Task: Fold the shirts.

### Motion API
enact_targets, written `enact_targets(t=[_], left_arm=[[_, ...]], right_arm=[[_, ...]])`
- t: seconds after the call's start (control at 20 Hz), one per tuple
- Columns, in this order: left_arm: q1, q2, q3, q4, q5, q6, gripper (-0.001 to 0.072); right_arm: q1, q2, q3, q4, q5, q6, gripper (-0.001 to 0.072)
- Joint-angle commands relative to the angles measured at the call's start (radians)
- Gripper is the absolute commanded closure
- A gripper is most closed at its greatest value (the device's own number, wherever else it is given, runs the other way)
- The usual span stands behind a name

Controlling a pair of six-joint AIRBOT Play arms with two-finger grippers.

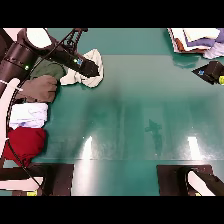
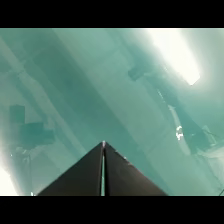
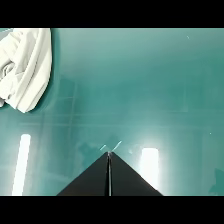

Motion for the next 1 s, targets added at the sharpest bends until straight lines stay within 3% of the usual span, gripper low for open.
enact_targets(t=[0.0, 0.75, 0.8, 0.85, 0.9, 0.95], left_arm=[[0.000, -0.002, -0.001, 0.000, 0.002, 0.001, 0.0680], [0.000, -0.001, -0.002, -0.016, 0.003, 0.001, 0.0679], [0.000, -0.001, -0.002, 0.012, 0.025, 0.003, 0.0653], [0.001, -0.001, -0.002, 0.077, 0.058, 0.002, 0.0311], [0.001, -0.002, -0.002, 0.161, 0.105, -0.034, 0.0027], [0.001, -0.005, -0.002, 0.274, 0.164, -0.093, 0.0020]], right_arm=[[0.001, 0.000, 0.000, -0.001, 0.001, 0.000, 0.0698], [0.001, 0.001, -0.018, 0.008, -0.055, 0.000, 0.0697], [0.001, 0.001, -0.018, 0.007, -0.069, 0.000, 0.0697], [0.000, 0.001, -0.018, 0.006, -0.092, 0.001, 0.0698], [-0.005, 0.001, -0.017, 0.010, -0.104, 0.001, 0.0697], [-0.008, 0.001, -0.015, 0.009, -0.104, 0.001, 0.0697]])
